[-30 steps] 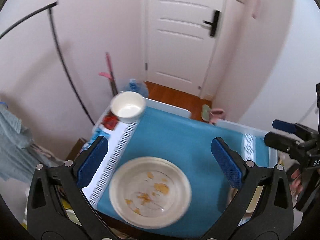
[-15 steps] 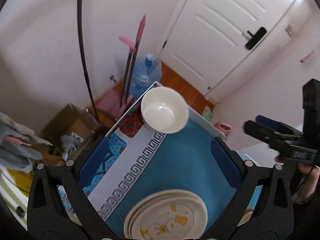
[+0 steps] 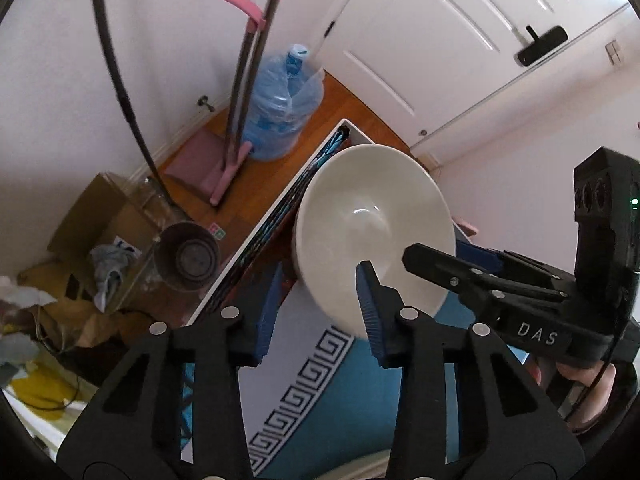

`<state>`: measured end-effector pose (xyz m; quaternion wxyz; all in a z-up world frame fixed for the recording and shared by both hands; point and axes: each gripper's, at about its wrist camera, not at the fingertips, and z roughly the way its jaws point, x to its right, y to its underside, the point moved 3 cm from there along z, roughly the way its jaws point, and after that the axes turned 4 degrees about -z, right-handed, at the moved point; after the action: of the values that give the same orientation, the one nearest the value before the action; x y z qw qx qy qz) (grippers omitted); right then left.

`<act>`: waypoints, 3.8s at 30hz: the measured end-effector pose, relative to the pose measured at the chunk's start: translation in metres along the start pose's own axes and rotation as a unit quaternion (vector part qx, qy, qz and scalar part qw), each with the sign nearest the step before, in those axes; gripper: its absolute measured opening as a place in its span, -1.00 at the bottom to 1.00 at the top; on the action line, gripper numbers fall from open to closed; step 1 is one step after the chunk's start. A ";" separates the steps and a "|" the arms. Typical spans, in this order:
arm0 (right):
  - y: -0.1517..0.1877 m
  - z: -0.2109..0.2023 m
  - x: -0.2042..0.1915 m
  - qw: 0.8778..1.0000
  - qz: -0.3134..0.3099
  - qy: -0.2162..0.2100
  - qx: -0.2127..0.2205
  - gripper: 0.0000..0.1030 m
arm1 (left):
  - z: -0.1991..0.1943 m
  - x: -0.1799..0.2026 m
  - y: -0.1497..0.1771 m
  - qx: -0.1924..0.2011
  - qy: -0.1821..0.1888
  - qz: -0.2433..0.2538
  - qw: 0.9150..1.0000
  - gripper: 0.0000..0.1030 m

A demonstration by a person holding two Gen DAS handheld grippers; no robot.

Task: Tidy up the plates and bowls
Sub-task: 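Grip the rim of the white bowl with the right tool, then carry the white bowl with the right tool onto the cream bowl, then open the right tool and lift it away from the bowls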

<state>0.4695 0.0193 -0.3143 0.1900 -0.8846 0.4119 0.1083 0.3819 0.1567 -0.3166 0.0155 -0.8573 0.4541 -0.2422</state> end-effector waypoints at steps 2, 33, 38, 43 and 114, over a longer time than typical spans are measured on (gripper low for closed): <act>-0.003 0.004 -0.001 1.000 -0.011 0.006 0.000 -0.32 | 0.008 -0.002 -0.004 0.000 -0.005 -0.004 1.000 -0.54; 0.034 -0.068 0.001 0.996 0.023 0.060 0.061 -0.76 | -0.035 0.058 0.028 0.014 -0.008 0.061 0.998 -0.73; 0.072 -0.114 0.010 0.992 0.048 0.077 0.083 -0.76 | -0.059 0.107 0.065 0.015 0.003 0.101 0.995 -0.73; 0.136 -0.163 0.026 0.988 0.077 0.097 0.091 -0.76 | -0.071 0.158 0.121 -0.003 0.015 0.138 0.990 -0.73; 0.447 -0.276 0.094 0.962 0.202 0.124 0.132 -0.76 | -0.073 0.297 0.381 -0.012 -0.039 0.342 0.939 -0.72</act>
<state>0.1954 -0.4256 -0.2079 0.2268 -0.7563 0.6132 -0.0219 0.1963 -0.2860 -0.2266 0.1050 -0.6590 0.7218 -0.1835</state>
